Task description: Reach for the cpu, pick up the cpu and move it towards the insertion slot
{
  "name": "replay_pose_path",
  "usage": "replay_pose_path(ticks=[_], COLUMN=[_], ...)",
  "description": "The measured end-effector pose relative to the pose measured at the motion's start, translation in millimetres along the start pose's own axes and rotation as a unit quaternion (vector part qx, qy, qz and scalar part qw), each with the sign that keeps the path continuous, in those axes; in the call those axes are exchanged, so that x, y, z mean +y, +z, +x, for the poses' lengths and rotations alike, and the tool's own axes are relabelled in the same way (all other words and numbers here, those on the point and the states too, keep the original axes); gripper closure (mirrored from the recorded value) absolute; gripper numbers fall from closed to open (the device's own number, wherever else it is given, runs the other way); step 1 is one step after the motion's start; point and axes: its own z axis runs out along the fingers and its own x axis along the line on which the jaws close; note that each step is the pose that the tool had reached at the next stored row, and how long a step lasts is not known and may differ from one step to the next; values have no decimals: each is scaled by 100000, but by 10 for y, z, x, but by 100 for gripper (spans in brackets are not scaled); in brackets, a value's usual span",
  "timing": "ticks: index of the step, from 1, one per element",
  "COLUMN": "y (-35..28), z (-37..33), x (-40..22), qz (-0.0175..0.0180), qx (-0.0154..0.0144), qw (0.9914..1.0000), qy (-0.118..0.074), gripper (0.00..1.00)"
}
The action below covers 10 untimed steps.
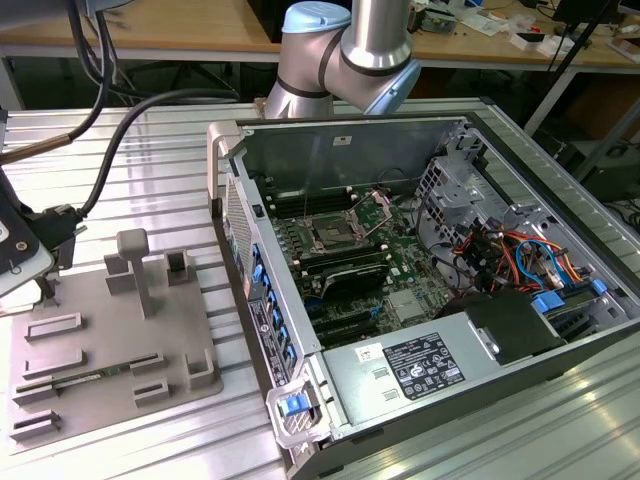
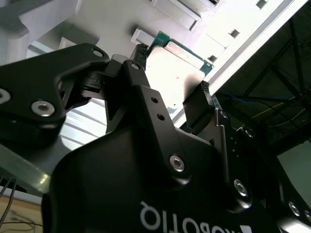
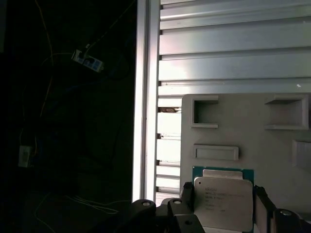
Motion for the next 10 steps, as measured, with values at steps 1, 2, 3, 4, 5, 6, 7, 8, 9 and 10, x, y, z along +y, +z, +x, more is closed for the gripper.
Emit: replay_pose_path(ticks=[1, 2, 3, 4, 5, 6, 7, 8, 9, 10], y=[0, -1, -3, -5, -7, -11, -13, -14, -17, -18], z=[0, 0, 0, 0, 0, 0, 0, 0, 0, 0], x=[0, 0, 0, -1, -1, -2, -1, -2, -3, -3], qz=[-10, -23, -30, -46, -58, -83, -105, -112, -122, -123], qx=[-4, -7, 1, 0, 1, -2, -7, -4, -5, -3], qw=[100000, 100000, 100000, 100000, 100000, 100000, 100000, 100000, 100000, 100000], qy=[1, 1, 0, -1, 0, -4, -2, -2, -1, -3], gripper=[45, 45, 45, 45, 45, 45, 45, 45, 45, 45])
